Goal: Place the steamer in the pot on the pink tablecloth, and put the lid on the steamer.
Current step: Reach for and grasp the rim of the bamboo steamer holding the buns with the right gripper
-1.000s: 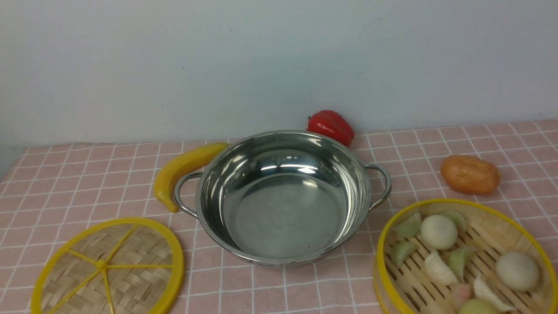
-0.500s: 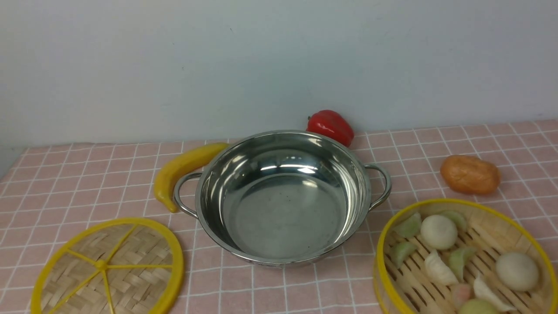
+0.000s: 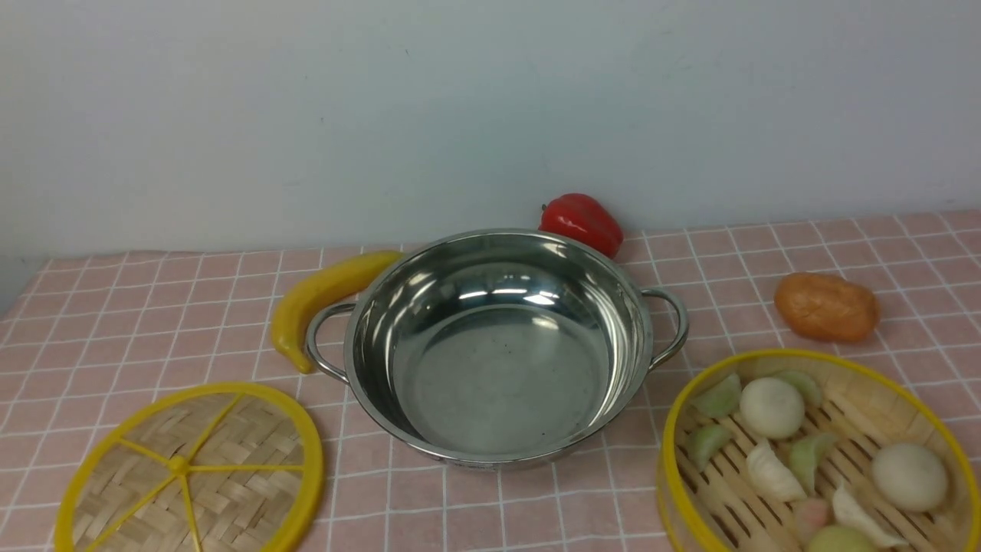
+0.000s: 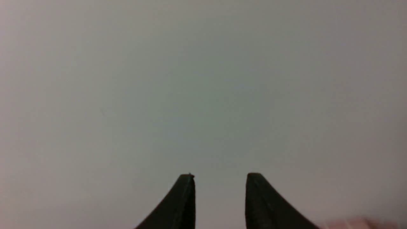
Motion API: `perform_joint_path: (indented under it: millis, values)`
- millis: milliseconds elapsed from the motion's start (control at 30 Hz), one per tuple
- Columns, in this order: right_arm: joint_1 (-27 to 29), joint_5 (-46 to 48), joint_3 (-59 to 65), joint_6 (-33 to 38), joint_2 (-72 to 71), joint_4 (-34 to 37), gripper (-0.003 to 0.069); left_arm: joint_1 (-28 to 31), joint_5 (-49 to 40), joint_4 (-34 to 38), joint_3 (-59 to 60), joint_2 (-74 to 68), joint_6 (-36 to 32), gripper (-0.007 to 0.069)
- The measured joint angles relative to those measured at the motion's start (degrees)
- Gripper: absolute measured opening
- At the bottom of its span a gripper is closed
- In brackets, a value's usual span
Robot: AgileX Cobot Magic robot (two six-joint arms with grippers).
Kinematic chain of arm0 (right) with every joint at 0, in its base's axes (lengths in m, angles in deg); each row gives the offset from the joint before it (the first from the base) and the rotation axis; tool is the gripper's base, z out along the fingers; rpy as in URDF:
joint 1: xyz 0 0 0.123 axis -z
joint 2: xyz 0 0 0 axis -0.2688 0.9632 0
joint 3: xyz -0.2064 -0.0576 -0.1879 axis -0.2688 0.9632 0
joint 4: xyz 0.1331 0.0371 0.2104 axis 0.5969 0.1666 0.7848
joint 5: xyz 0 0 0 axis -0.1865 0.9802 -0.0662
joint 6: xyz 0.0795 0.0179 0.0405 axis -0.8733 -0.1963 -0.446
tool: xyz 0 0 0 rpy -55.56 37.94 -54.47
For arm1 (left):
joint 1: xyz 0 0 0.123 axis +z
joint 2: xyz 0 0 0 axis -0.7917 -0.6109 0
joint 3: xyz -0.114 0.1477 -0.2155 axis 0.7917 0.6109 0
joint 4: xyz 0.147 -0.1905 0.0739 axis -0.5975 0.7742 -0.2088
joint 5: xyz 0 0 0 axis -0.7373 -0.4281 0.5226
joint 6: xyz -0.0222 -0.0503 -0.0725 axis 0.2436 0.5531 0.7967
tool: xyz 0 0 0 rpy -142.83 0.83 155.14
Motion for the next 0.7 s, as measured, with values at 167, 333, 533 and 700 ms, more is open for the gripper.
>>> perform_joint_path:
  millis: [167,333,533,700]
  values:
    - [0.0,17.8,0.1,5.1,8.6,0.6,0.0243,0.0,-16.5,0.9,-0.9,-7.9,-4.1,0.0243]
    - [0.0,26.0,1.5,13.1,20.1,4.0,0.0243,0.0,-26.5,5.2,-0.9,-18.2,-13.6,0.0243]
    - [0.0,21.2,4.6,14.5,29.3,6.4,0.0243,0.0,-27.0,8.6,-0.9,-24.5,-16.3,0.0243]
    - [0.0,15.1,10.5,14.5,35.0,6.6,0.0243,0.0,-27.1,10.4,-0.9,-26.1,-16.4,0.0243]
